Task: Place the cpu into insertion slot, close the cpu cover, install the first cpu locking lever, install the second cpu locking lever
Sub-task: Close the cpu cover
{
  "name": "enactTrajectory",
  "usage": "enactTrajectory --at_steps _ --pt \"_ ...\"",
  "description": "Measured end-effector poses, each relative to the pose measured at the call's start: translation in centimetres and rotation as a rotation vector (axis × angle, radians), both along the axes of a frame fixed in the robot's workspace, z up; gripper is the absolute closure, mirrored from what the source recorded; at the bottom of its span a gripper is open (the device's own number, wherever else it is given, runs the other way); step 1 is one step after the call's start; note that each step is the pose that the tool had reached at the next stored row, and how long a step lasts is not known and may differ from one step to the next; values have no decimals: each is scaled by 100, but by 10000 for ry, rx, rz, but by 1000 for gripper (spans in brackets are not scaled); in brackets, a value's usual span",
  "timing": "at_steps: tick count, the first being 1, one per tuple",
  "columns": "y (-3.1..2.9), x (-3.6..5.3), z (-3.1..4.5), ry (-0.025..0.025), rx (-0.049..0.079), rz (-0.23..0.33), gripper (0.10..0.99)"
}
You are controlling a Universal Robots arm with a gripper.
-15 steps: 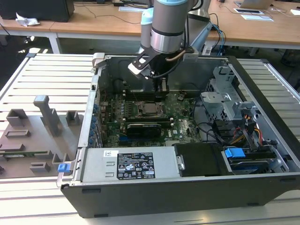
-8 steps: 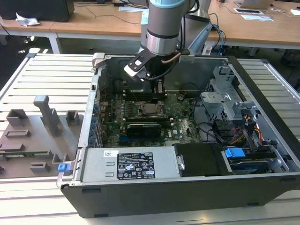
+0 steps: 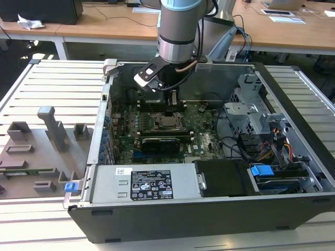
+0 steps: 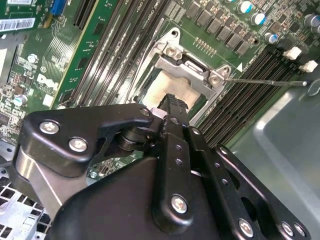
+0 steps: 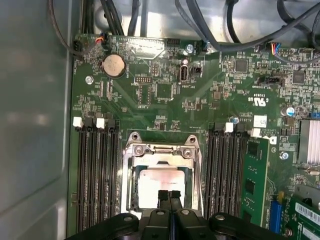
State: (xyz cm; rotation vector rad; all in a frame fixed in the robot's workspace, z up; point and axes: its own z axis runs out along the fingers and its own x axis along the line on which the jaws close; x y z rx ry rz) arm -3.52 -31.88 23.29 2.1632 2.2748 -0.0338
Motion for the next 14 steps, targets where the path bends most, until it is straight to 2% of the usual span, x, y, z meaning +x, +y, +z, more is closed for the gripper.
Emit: enactTrajectory --at_steps 6,10,14 --pt "0 -113 -15 0 2 0 980" --pt "0 -150 -20 0 1 0 980" --pt "0 -178 -73 0 1 0 980"
